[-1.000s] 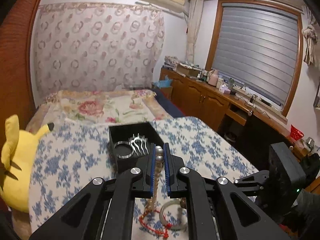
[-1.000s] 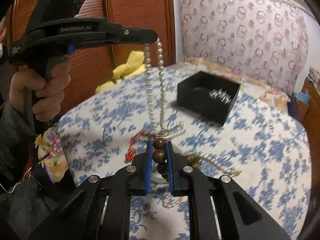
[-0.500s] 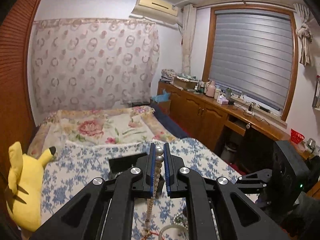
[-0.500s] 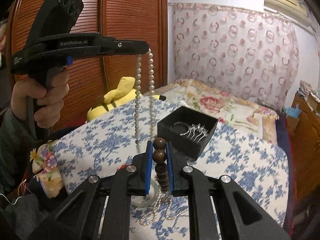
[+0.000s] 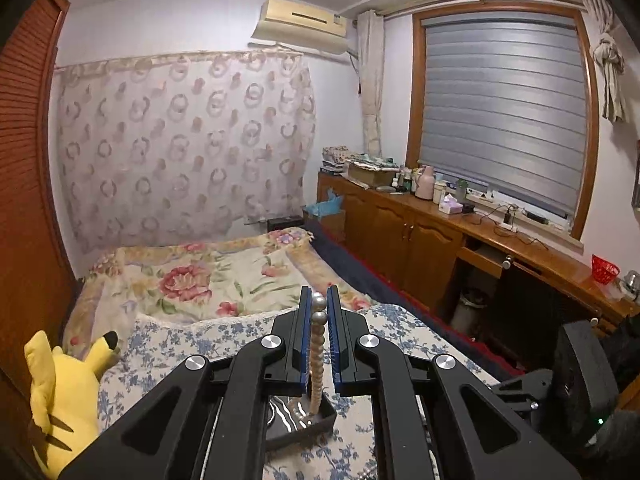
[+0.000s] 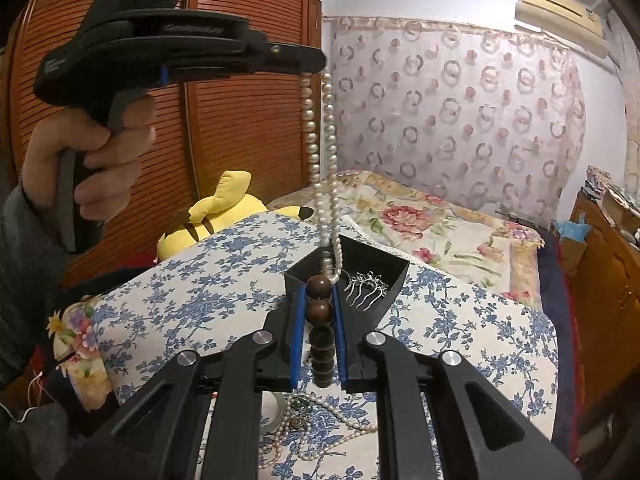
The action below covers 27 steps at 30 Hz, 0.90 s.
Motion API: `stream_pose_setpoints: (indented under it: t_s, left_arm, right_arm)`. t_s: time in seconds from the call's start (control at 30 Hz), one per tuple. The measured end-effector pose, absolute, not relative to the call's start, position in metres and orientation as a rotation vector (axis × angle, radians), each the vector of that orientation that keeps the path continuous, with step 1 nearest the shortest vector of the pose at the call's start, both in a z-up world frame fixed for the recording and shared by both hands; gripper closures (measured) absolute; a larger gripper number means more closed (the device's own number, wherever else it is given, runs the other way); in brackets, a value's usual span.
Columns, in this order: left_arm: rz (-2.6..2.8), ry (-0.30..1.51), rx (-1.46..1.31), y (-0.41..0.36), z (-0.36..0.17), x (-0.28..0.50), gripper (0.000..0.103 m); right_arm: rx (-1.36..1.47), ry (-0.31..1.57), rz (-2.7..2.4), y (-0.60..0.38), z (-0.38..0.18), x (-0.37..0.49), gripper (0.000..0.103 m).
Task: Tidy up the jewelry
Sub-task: 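Lower the pearl strand into the box with the left gripper while the right drops the bead bracelet in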
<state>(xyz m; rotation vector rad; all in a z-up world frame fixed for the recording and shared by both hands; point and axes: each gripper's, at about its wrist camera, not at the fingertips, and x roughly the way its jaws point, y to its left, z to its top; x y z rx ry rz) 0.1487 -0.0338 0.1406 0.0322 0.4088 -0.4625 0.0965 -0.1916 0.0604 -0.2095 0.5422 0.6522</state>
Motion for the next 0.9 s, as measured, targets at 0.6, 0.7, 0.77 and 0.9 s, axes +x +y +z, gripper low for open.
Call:
stream_pose_setpoints:
  t_s: [0.6,0.7,0.77,0.9]
  left_arm:
    - [-0.47,0.534,-0.025,-0.043,0.102,0.224,0.096]
    - [-0.47,0.537,-0.025,-0.045,0.107,0.229,0.096]
    - [-0.476,0.543,-0.03,-0.045,0.108,0.231,0.096]
    - [-0.481,0.572,-0.02,-0.049,0.098,0.236,0.096]
  right_arm:
    - [-0.187,0.574,0.614,-0.207,0.044,0.106,0.088]
    - [-0.185,0.574,0.613,-0.208,0.044,0.106,0.088]
    - [-0.185,0.576,0.613,-0.208,0.044,0.106,0.088]
    - [-0.184,0.576,0.604,-0.208,0.042,0.108,0.088]
